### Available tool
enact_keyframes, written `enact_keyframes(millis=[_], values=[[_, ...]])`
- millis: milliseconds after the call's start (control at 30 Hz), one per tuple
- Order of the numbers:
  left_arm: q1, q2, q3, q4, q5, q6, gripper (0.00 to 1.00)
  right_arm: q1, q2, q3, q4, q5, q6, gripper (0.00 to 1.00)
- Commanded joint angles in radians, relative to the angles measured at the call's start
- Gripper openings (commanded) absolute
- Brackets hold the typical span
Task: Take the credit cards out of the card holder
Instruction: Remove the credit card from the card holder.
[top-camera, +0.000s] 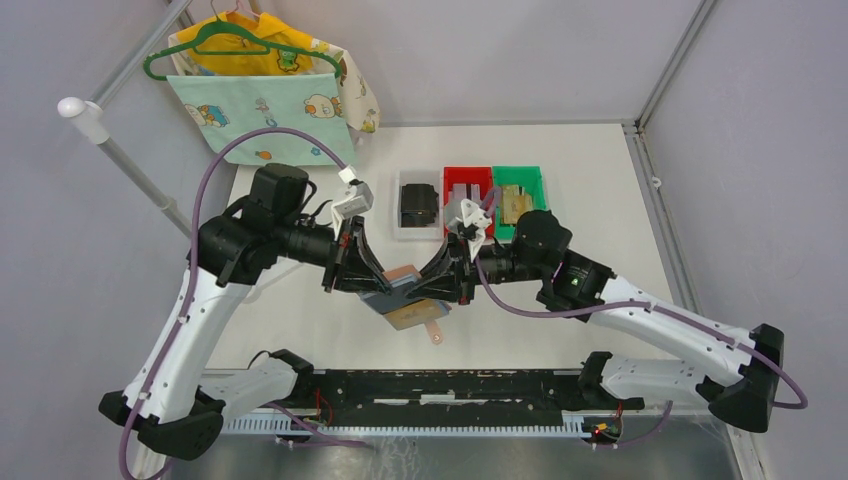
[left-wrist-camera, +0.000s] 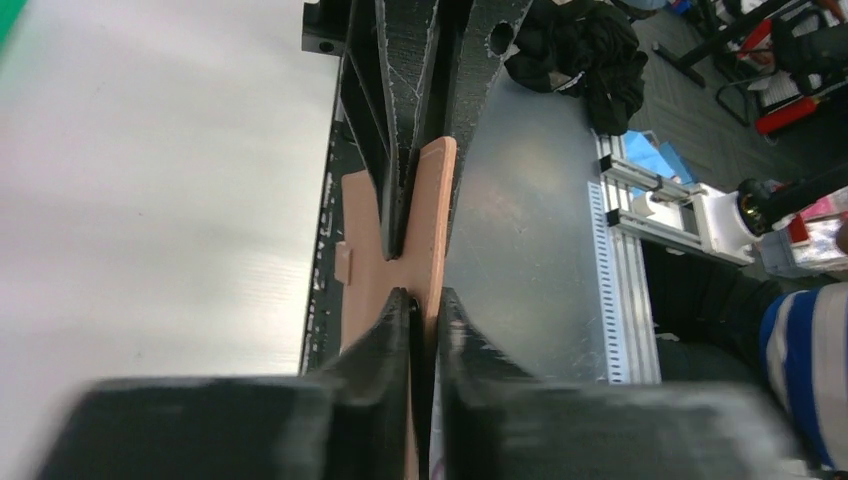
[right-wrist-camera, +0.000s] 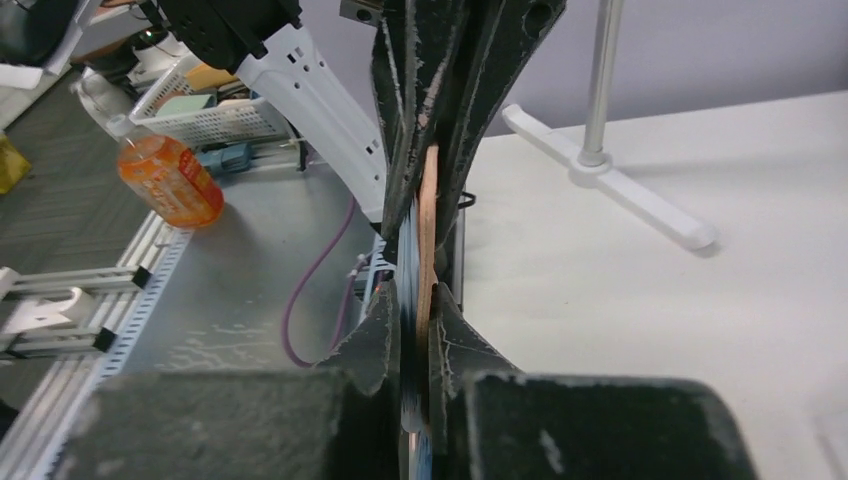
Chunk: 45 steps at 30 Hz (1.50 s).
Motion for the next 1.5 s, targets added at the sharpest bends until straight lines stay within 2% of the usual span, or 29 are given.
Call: enact_keyframes(millis=[0, 67, 100, 167, 267, 433, 667, 867, 1067, 1167, 1467], values=[[-0.004, -0.026, 0.019, 0.016, -0.003, 0.058, 0.36, -0.018, 0.012, 0.105, -0.03, -0.022, 0.026, 0.0], [-0.003, -0.039, 0.001, -0.021, -0.039, 0.139, 0.6, -0.022, 0.031, 0.147, -0.092, -0.024, 0.019, 0.0], [-0.003, -0.046, -0.009, -0.046, -0.053, 0.213, 0.67, -0.022, 0.046, 0.175, -0.144, -0.029, 0.004, 0.0], [-0.003, -0.049, -0.028, -0.117, -0.068, 0.334, 0.73, -0.022, 0.081, 0.223, -0.24, -0.035, -0.02, 0.0], [-0.004, -0.045, -0.057, -0.185, -0.084, 0.448, 0.75, -0.022, 0.153, 0.3, -0.355, -0.057, -0.044, 0.0], [-0.004, -0.022, -0.068, -0.22, -0.122, 0.516, 0.66, -0.018, 0.243, 0.384, -0.491, -0.08, -0.056, 0.0], [-0.004, -0.01, -0.101, -0.25, -0.14, 0.576, 0.52, -0.004, 0.246, 0.389, -0.499, -0.076, -0.064, 0.0], [-0.003, -0.009, -0.171, -0.172, -0.065, 0.494, 0.41, 0.016, 0.282, 0.421, -0.487, -0.105, -0.061, 0.0], [-0.004, -0.004, -0.129, -0.163, -0.066, 0.466, 0.27, 0.029, 0.292, 0.446, -0.529, -0.098, -0.097, 0.0], [-0.004, 0.0, -0.117, -0.18, -0.067, 0.473, 0.26, 0.032, 0.294, 0.451, -0.539, -0.098, -0.105, 0.0], [-0.004, 0.044, -0.103, -0.22, -0.023, 0.513, 0.37, 0.047, 0.317, 0.481, -0.574, -0.097, -0.13, 0.0]])
